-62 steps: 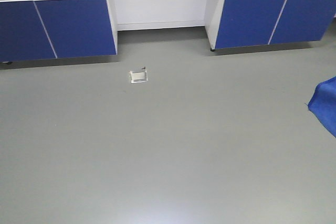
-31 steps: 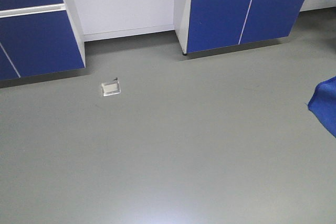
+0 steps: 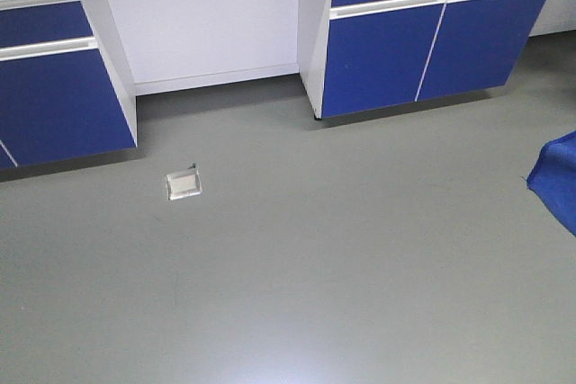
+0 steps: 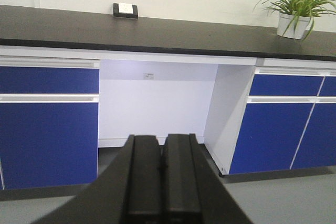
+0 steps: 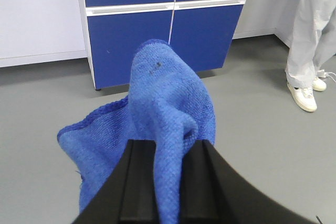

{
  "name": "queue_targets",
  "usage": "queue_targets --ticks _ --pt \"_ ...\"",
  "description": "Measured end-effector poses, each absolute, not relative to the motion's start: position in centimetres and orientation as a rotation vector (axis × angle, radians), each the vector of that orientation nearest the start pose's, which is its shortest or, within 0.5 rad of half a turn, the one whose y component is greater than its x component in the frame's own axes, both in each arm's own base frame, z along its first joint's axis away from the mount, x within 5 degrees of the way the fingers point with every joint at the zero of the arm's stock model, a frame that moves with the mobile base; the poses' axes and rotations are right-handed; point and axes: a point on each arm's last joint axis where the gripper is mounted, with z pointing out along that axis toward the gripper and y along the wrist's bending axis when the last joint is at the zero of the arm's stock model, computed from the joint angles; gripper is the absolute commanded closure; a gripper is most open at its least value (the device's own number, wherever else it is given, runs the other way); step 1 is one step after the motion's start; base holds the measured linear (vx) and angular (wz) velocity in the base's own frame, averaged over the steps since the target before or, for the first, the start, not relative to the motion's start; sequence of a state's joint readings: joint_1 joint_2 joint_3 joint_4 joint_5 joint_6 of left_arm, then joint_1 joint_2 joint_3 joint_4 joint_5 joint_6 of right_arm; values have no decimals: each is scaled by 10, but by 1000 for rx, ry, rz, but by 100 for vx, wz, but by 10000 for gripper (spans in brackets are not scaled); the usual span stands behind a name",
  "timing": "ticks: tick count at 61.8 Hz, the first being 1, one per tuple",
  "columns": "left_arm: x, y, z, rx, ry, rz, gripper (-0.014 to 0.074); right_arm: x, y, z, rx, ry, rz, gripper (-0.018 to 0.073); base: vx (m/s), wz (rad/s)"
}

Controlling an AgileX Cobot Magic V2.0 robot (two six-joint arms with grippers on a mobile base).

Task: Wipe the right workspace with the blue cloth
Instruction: 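Hold the blue cloth in the right gripper while driving to the other bench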

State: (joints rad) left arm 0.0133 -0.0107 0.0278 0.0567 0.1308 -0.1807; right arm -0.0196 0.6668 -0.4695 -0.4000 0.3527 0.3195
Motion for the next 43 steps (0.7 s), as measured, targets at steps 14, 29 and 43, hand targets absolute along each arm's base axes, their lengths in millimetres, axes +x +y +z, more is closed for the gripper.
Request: queue_targets --ticks 14,29,43 --pt "57 1 192 -118 1628 -79 602 135 -15 284 48 2008 -185 559 39 1" --pt "57 1 192 -118 1628 -79 602 135 -15 284 48 2008 -185 559 42 2" --pt "57 1 192 -118 1628 -79 602 135 -15 284 48 2008 -185 559 43 7"
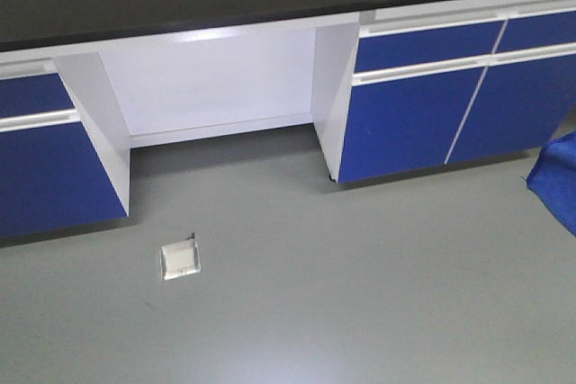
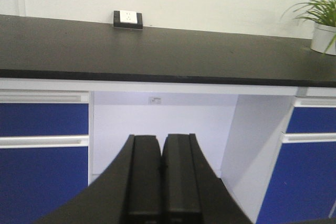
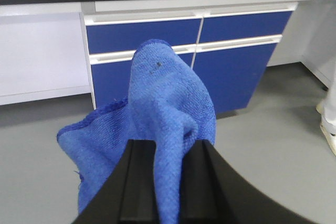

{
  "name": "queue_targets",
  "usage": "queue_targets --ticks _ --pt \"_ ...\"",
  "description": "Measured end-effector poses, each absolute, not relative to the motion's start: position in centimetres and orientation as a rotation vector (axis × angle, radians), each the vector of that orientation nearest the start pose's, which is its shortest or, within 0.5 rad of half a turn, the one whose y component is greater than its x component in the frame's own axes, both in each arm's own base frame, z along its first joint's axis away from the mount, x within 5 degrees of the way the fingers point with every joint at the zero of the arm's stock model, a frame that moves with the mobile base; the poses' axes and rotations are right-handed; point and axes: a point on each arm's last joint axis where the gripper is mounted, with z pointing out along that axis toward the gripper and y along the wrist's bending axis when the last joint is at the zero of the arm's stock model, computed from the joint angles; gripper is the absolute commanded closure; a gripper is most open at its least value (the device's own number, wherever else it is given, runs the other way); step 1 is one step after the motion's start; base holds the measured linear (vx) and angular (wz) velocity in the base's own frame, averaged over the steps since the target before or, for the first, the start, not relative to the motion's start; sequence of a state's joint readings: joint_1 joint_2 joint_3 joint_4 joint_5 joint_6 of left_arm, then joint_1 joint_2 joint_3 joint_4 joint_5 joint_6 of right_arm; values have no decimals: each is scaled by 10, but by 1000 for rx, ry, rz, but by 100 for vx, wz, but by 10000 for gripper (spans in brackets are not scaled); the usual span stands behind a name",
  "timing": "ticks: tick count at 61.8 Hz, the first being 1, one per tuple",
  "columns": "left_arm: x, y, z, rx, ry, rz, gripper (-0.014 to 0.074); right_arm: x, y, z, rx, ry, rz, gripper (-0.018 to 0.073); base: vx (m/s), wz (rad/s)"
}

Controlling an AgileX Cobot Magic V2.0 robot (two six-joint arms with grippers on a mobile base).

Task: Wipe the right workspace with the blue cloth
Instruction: 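Hold the blue cloth in the right gripper while driving to the other bench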

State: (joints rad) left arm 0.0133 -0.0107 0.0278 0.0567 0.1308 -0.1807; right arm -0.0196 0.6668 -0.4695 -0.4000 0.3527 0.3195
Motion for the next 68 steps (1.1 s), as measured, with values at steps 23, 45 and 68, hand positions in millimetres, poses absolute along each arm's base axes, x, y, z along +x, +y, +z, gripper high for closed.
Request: queue_targets --ticks 23,45,68 --pt "57 1 192 -118 1628 -79 602 135 -15 284 48 2008 -185 559 41 13" --pt "57 1 192 -118 1628 -79 602 135 -15 284 48 2008 -185 559 40 18" --pt "57 1 192 -118 1628 -79 602 135 -15 284 48 2008 -185 559 37 11"
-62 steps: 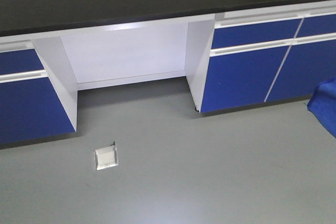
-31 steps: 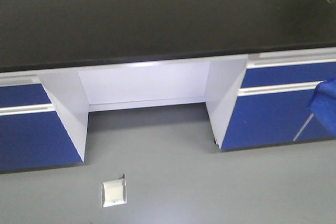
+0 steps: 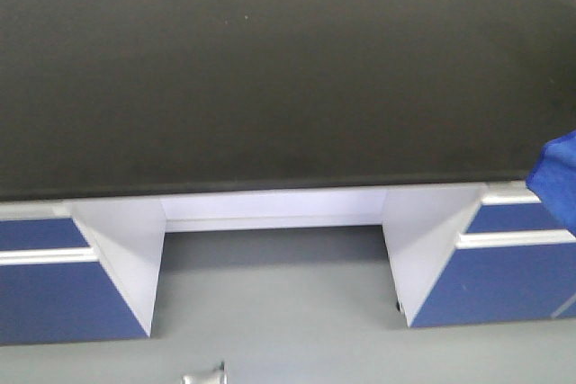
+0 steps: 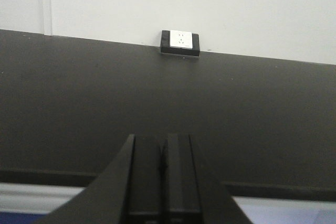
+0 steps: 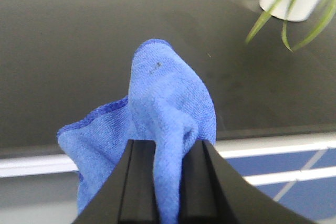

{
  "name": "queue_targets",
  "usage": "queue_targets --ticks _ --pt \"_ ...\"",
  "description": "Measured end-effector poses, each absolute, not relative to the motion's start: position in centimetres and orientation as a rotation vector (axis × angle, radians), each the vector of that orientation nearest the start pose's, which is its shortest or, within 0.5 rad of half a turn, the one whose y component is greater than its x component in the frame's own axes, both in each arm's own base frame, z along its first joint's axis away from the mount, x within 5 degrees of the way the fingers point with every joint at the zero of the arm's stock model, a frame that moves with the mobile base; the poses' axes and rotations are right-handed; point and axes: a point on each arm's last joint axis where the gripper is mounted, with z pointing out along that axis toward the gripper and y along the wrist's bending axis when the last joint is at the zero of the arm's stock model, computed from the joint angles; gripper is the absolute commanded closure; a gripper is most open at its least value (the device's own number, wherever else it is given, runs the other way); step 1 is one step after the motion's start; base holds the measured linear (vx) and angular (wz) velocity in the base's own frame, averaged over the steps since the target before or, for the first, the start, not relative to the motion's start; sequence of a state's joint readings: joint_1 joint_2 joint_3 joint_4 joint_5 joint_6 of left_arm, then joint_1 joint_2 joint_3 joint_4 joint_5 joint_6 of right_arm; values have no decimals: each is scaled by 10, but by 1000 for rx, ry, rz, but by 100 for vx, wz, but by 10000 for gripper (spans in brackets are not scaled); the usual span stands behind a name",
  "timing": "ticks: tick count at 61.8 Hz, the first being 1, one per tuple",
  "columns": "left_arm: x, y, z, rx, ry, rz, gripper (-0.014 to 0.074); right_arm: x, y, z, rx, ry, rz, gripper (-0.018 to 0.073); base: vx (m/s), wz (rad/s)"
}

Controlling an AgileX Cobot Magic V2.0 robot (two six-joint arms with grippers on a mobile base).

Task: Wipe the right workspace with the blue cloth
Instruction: 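Hold the blue cloth in the right gripper while driving to the other bench, then lower the held blue cloth onto the black bench top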

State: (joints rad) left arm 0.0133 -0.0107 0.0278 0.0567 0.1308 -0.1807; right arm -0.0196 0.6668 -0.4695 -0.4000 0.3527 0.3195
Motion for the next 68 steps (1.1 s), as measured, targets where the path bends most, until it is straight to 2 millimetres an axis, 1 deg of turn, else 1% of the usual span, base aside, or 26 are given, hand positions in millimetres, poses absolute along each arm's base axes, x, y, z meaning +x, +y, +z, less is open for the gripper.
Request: queue_targets --ticks 33,68 --pt "57 1 192 -118 1628 -79 602 135 -15 284 48 2008 -185 559 28 7" --pt "57 1 192 -118 1628 -79 602 135 -15 284 48 2008 -185 559 9 5"
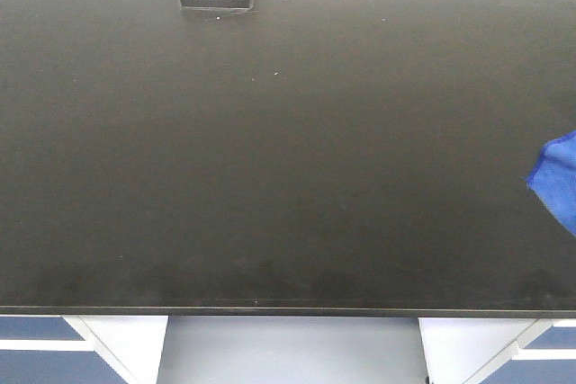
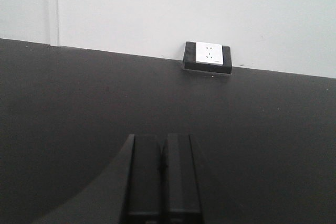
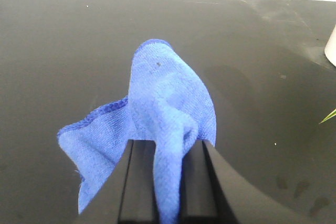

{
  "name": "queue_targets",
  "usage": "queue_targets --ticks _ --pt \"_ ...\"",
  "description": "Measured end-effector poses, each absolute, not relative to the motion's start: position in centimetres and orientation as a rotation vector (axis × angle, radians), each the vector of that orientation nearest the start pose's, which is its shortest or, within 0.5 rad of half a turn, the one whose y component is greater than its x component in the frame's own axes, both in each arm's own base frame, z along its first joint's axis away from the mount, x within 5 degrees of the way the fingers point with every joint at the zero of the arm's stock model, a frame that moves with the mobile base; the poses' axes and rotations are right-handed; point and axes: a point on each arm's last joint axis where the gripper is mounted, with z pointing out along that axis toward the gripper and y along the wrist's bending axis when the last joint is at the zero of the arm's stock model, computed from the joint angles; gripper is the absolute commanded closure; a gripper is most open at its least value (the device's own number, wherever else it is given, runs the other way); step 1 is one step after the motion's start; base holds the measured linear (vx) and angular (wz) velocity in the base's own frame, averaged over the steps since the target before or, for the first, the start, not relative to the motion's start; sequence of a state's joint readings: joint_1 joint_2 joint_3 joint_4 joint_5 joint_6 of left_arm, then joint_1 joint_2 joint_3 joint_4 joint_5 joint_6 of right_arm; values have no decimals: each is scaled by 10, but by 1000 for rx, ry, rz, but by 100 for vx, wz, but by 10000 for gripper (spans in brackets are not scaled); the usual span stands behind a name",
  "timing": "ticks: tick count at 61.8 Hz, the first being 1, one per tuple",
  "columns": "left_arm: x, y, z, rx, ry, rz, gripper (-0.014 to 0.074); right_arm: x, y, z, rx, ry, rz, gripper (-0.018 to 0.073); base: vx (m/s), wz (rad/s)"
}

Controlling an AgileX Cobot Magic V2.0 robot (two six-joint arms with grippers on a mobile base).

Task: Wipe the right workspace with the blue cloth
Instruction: 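Lower the held blue cloth onto the black bench top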

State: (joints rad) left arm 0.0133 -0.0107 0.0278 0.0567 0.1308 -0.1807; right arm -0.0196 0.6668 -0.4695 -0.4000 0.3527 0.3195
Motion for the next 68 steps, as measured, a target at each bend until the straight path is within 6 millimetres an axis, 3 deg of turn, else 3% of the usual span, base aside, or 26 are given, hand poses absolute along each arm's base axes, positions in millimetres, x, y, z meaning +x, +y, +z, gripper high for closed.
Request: queue_targets --ticks 50,68 --pt "57 1 192 -118 1628 -79 602 135 -15 285 45 2001 -183 559 0 0" --pt "57 1 192 -118 1628 -79 602 145 -13 282 38 2002 -158 559 0 0"
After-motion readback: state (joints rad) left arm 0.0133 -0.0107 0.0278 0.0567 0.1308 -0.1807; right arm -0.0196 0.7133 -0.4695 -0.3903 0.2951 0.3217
